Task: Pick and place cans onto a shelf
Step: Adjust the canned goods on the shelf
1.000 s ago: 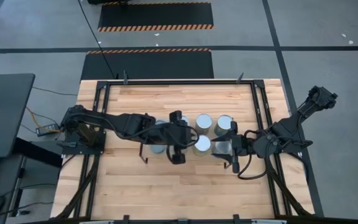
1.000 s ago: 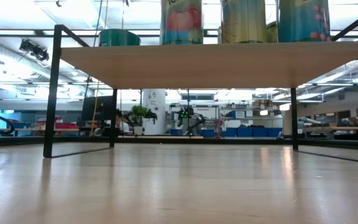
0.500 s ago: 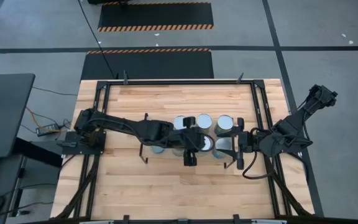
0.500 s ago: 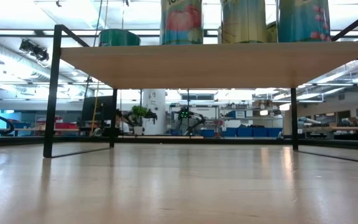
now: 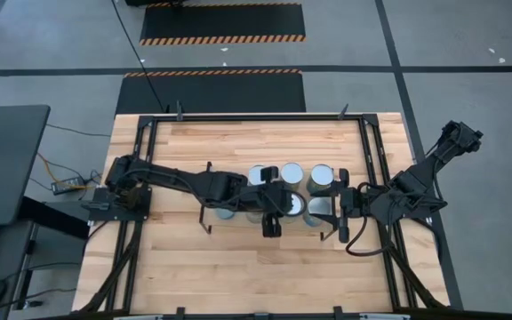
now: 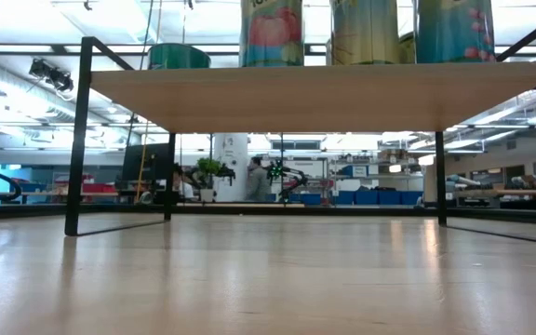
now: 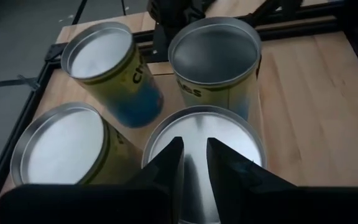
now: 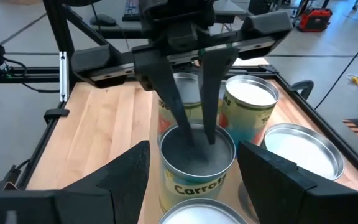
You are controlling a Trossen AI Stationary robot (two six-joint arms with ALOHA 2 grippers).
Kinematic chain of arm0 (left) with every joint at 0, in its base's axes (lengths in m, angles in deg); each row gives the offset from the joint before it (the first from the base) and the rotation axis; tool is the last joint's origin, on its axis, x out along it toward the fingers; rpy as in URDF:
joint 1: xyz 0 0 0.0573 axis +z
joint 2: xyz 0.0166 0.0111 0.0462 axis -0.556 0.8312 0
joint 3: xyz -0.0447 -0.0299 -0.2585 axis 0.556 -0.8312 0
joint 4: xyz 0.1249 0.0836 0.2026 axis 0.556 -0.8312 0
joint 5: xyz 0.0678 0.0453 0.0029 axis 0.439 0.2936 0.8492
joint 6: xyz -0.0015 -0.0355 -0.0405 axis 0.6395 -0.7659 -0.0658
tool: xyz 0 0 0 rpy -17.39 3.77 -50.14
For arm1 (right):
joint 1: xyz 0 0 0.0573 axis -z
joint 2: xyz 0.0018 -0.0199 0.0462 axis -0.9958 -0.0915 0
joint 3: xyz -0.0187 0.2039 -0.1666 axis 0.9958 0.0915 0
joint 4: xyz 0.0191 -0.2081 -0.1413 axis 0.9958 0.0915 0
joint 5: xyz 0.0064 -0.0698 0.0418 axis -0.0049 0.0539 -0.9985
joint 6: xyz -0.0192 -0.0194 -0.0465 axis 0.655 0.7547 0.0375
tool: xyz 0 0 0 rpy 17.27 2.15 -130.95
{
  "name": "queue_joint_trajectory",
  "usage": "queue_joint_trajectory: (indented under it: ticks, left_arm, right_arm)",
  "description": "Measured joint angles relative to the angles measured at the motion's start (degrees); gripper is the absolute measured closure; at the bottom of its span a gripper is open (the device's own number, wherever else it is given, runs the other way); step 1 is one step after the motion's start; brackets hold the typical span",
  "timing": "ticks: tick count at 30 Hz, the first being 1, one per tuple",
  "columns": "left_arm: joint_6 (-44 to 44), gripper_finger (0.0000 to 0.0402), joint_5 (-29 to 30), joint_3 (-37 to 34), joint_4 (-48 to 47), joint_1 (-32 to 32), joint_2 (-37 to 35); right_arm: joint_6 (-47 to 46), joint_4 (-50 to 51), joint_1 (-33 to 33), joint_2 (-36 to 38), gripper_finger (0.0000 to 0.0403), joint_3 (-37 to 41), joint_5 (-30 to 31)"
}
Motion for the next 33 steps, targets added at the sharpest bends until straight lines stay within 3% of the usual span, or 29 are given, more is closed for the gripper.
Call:
queue_joint_trajectory:
  ticks: [17, 21, 33]
  left_arm:
    - [-4.19, 0.0324, -0.14, 0.00, -1.65, 0.32, 0.17]
    - [-4.85, 0.0324, -2.70, 0.04, -1.52, 0.07, 0.17]
    - [-4.11, 0.0324, -3.06, 0.07, -1.56, 0.21, 0.17]
  right_arm:
    - [-2.71, 0.02, -0.09, -0.02, 0.0154, 0.00, -4.49]
    - [-2.73, 0.04, -0.09, -0.02, 0.0154, 0.00, -4.61]
    - [-2.73, 0.04, -0.11, -0.02, 0.0154, 0.00, -4.61]
